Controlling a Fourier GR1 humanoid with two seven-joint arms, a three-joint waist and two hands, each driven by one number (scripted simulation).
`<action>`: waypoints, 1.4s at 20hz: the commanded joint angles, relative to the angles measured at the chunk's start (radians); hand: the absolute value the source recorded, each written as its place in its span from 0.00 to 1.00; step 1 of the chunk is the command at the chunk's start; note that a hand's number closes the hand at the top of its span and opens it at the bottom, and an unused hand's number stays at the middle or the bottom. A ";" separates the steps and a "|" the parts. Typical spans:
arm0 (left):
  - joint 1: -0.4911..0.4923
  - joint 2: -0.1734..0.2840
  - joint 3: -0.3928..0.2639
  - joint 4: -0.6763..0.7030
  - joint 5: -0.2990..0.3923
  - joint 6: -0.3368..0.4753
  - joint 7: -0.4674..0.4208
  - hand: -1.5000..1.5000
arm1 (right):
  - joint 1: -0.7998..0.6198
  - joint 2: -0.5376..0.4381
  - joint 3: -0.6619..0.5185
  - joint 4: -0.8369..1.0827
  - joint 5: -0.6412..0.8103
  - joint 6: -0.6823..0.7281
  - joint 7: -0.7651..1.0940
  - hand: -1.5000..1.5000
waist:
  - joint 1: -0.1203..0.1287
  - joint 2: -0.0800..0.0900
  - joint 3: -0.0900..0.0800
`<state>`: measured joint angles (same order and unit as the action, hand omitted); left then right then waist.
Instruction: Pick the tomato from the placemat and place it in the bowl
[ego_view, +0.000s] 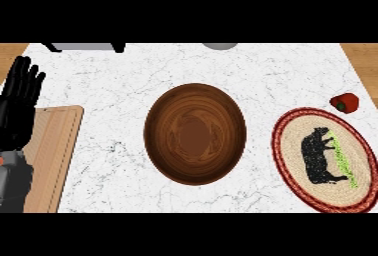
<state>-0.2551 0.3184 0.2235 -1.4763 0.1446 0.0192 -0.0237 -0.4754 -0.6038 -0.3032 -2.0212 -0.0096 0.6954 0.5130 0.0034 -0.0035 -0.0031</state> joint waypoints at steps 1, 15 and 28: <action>0.015 -0.001 -0.005 -0.026 -0.012 0.006 0.014 0.50 | -0.124 0.047 0.170 -0.062 -0.035 -0.039 0.235 1.00 | 0.008 0.000 0.001; 0.001 -0.014 -0.012 -0.051 -0.006 0.000 0.051 0.50 | -0.168 0.409 0.645 0.200 0.426 -0.283 0.237 1.00 | 0.009 0.004 0.003; -0.005 -0.005 0.016 0.002 0.005 -0.030 -0.002 0.50 | -0.105 0.566 0.612 0.637 0.573 -0.576 0.041 0.00 | 0.007 0.007 0.003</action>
<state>-0.2666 0.3032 0.2237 -1.4812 0.1340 0.0093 -0.0155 -0.6155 -0.0797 0.3557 -1.4794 0.5832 0.1976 0.6494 0.0107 0.0040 0.0000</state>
